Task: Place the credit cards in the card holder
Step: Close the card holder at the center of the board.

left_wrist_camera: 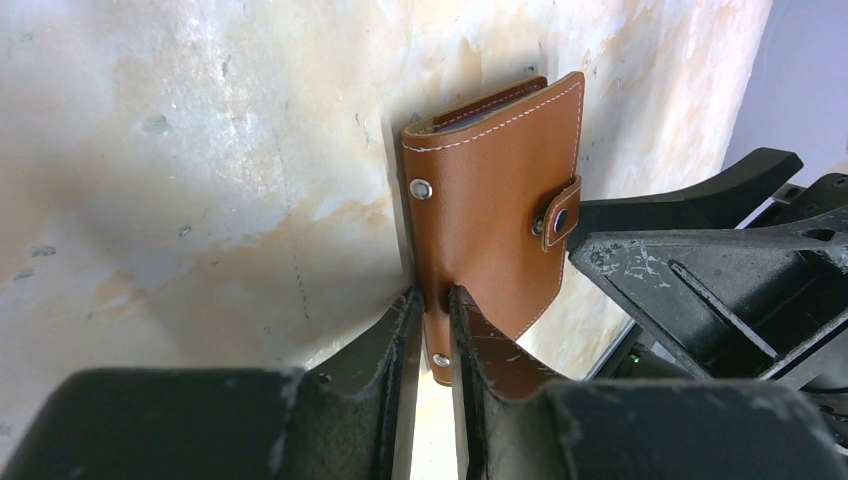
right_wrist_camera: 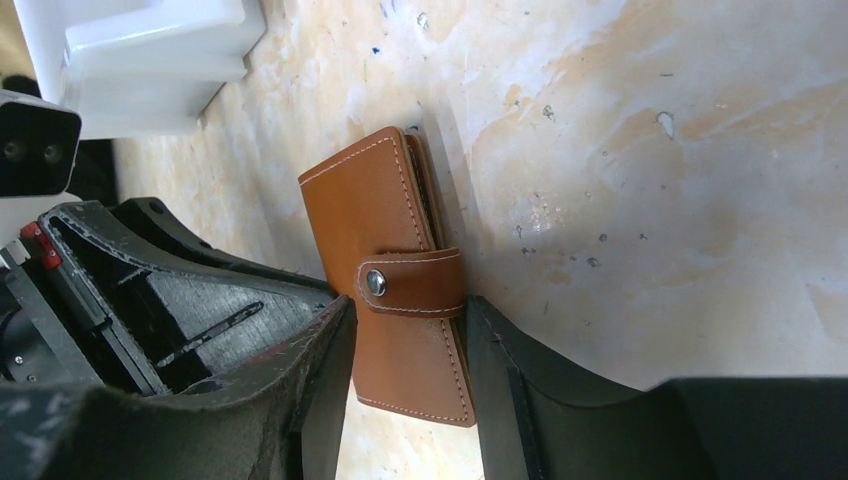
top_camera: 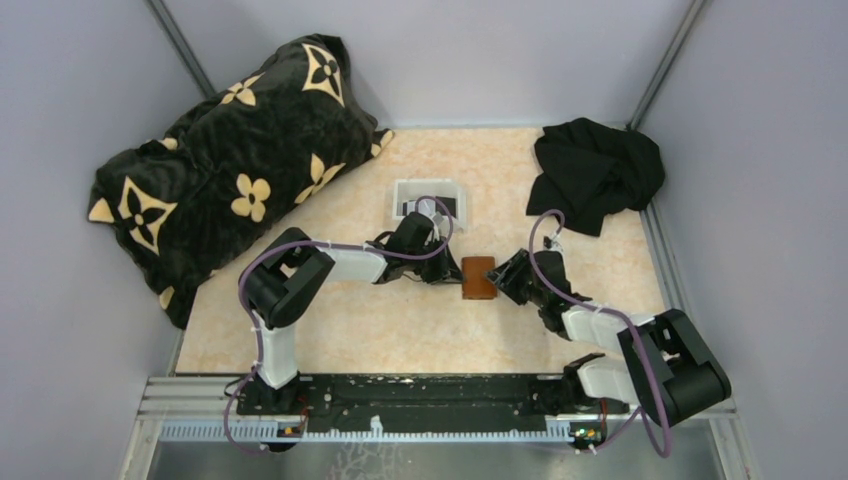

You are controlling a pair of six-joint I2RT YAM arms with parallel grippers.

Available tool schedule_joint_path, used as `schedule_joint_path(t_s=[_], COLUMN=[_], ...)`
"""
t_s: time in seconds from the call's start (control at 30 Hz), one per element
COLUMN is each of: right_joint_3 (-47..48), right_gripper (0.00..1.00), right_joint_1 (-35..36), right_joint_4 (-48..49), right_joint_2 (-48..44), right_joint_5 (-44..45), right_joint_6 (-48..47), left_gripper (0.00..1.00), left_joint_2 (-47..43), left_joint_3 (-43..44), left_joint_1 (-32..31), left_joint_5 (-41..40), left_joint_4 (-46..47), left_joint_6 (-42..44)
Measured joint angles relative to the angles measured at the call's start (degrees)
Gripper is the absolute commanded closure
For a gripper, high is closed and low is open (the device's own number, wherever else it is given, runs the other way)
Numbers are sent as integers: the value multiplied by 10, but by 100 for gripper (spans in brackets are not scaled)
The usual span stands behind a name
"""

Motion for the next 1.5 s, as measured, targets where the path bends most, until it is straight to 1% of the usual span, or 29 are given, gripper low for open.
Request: schedule_joint_path(t_s=[0.4, 0.63, 0.8, 1.0, 1.5], right_joint_3=[18, 54, 73, 80, 92], right_gripper=[57, 57, 58, 59, 59], right_joint_1=[-3, -4, -5, -7, -11], right_joint_4=[-37, -92, -105, -104, -74], right_joint_2=[3, 18, 36, 47, 82], right_joint_5=[24, 33, 35, 34, 22], right_joint_6=[47, 63, 66, 64, 27], left_gripper=[75, 75, 75, 75, 75], left_joint_2=[4, 4, 6, 6, 6], left_joint_3=[4, 4, 4, 5, 5], left_joint_1=[0, 0, 0, 0, 0], left_joint_5=[0, 0, 0, 0, 0], left_joint_4=[3, 4, 7, 7, 7], left_joint_6=[0, 0, 0, 0, 0])
